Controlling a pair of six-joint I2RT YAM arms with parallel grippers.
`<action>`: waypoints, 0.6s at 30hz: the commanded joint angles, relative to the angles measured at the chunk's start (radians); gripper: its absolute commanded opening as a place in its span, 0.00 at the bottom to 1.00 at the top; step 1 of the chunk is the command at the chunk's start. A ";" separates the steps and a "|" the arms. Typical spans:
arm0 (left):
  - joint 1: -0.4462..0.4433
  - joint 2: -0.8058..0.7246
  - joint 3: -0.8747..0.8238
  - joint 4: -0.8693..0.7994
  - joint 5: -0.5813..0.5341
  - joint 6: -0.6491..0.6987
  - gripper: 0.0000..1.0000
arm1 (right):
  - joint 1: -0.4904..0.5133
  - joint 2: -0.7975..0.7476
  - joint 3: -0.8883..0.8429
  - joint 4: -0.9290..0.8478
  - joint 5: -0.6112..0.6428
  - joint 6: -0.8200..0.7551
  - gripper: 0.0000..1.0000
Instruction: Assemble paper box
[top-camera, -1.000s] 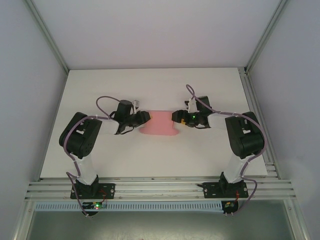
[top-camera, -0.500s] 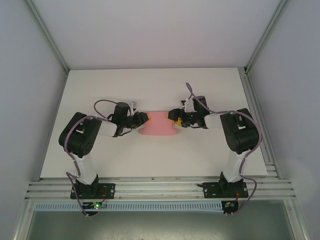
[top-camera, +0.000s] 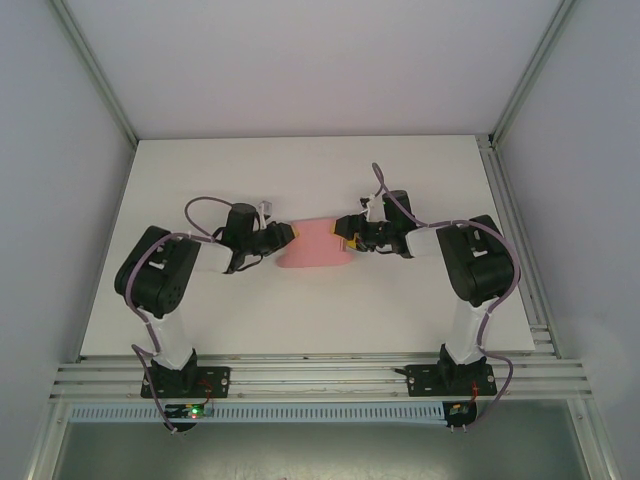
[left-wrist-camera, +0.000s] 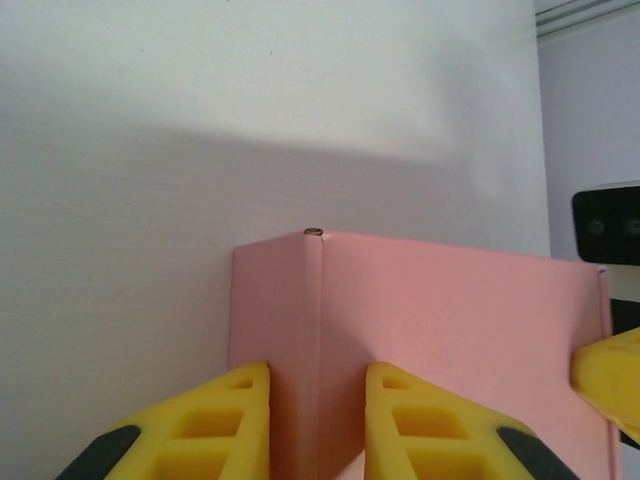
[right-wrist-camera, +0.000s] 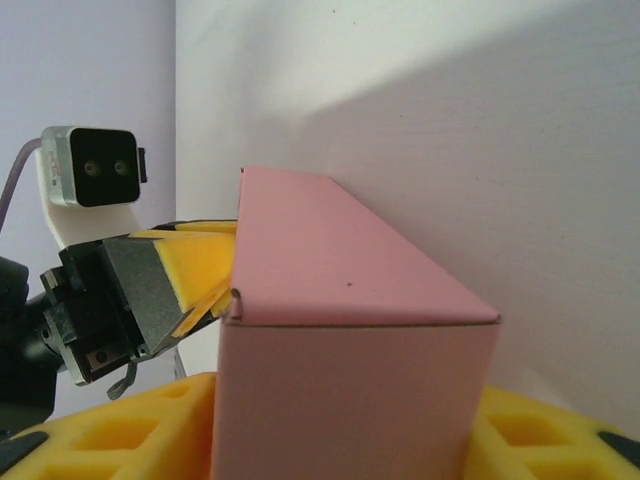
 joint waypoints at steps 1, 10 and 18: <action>0.002 -0.054 0.019 -0.196 -0.061 0.107 0.22 | 0.014 -0.029 0.001 0.028 -0.041 0.005 0.44; -0.032 -0.343 0.071 -0.365 -0.273 0.434 1.00 | -0.011 -0.117 0.030 -0.076 -0.018 0.008 0.36; -0.283 -0.503 0.197 -0.630 -0.453 1.096 1.00 | -0.081 -0.110 0.197 -0.404 -0.050 0.047 0.35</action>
